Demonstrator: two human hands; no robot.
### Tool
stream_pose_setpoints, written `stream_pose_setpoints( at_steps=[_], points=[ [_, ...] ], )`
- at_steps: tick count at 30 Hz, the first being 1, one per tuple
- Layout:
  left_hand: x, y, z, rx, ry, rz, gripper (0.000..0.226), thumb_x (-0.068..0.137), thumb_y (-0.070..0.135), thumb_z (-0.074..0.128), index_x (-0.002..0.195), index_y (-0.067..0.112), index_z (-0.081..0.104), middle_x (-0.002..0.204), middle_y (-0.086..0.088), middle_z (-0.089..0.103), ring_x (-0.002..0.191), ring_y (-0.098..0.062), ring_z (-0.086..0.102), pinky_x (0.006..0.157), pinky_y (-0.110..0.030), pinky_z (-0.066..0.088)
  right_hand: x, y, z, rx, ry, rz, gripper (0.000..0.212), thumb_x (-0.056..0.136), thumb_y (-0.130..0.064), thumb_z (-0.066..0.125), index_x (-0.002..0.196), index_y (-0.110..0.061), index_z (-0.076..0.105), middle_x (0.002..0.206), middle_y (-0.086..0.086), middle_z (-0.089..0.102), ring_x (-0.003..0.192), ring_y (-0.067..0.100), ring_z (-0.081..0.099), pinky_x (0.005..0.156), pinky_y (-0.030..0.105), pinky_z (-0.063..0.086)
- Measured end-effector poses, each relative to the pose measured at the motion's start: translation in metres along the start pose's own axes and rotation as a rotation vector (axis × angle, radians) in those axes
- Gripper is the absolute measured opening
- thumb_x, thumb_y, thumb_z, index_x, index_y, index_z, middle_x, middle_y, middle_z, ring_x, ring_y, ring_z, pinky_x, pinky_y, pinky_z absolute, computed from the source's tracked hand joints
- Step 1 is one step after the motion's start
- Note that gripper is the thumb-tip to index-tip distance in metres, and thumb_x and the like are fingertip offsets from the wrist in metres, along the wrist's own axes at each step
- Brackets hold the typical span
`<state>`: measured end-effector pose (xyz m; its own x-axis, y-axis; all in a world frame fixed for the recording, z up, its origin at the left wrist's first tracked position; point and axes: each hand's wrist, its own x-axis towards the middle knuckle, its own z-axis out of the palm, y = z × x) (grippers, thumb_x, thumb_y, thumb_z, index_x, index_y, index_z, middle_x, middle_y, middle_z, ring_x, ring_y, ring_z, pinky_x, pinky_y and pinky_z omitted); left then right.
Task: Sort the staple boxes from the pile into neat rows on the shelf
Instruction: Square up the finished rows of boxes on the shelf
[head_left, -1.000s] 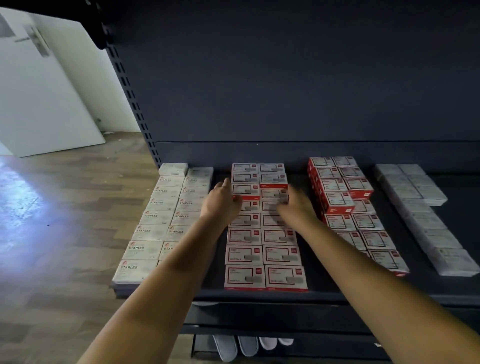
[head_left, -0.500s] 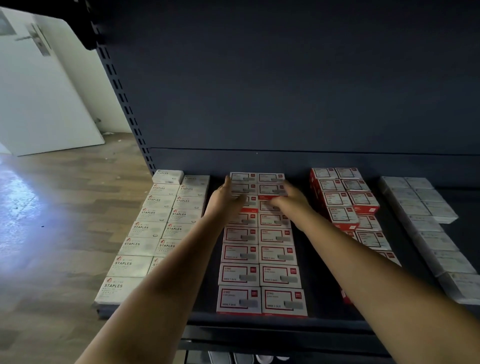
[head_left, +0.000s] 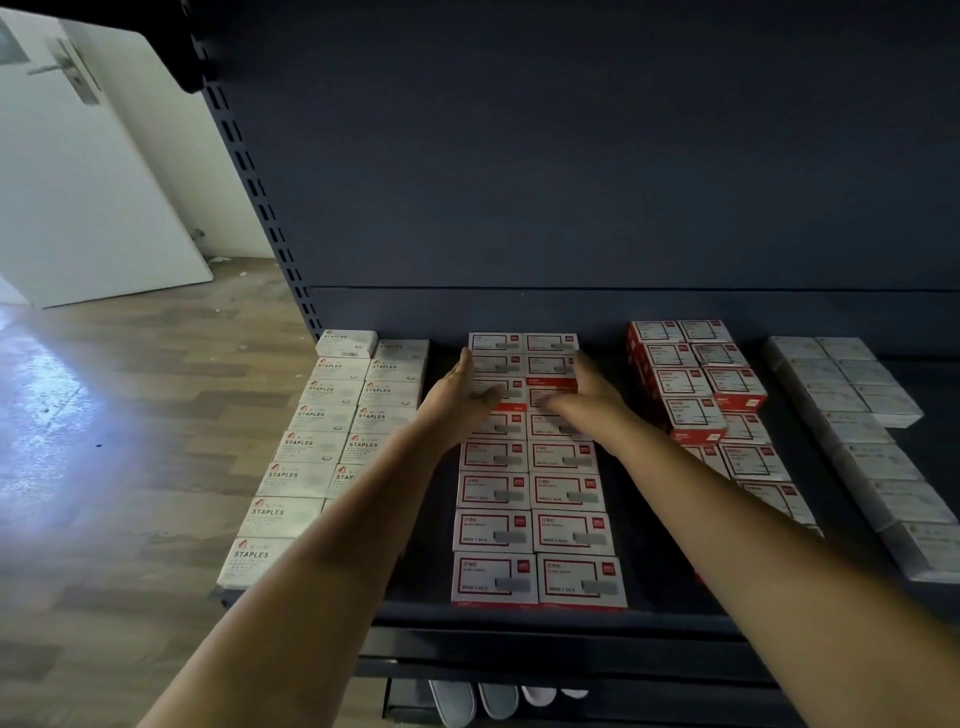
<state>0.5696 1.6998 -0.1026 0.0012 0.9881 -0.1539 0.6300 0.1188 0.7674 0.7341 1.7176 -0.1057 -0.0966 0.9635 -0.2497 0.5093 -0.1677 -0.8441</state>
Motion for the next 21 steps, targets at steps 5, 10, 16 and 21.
stream_pose_setpoints(
  at_steps=[5,10,16,21],
  points=[
    [-0.028,-0.006,0.008,-0.158,0.041,-0.102,0.032,0.093,0.014,0.049,0.124,0.017,0.048,0.115,-0.001,0.062,0.095,-0.012,0.059,0.074,-0.024,0.050,-0.032,0.010,0.010,0.060,0.037,0.046,0.040,0.087,-0.017,0.058,0.123,-0.029,0.046,0.108,-0.009,0.055,0.093,0.010,0.053,0.067,0.024,0.040],
    [-0.039,-0.005,0.007,-0.552,0.144,-0.296,0.054,0.095,0.001,0.040,0.146,0.013,0.027,0.141,-0.007,0.045,0.126,-0.021,0.045,0.093,-0.027,0.041,-0.051,0.008,0.010,0.193,0.074,0.119,0.049,0.090,-0.003,0.045,0.132,-0.028,0.043,0.109,-0.005,0.056,0.099,0.015,0.058,0.076,0.031,0.050],
    [-0.046,-0.005,0.008,-0.744,0.158,-0.320,0.059,0.092,-0.009,0.038,0.147,0.011,0.025,0.140,-0.008,0.047,0.119,-0.018,0.049,0.073,-0.019,0.045,-0.054,0.006,0.009,0.215,0.079,0.123,0.057,0.090,-0.004,0.045,0.142,-0.025,0.032,0.114,-0.004,0.052,0.085,0.008,0.054,0.071,0.026,0.049],
    [-0.052,-0.003,0.011,-0.777,0.180,-0.291,0.059,0.091,-0.010,0.039,0.146,0.009,0.026,0.136,-0.009,0.050,0.105,-0.013,0.049,0.060,-0.015,0.050,-0.055,0.007,0.002,0.228,0.003,0.120,0.058,0.088,0.001,0.045,0.138,-0.027,0.036,0.117,-0.001,0.057,0.089,0.012,0.060,0.073,0.031,0.053]
  ],
)
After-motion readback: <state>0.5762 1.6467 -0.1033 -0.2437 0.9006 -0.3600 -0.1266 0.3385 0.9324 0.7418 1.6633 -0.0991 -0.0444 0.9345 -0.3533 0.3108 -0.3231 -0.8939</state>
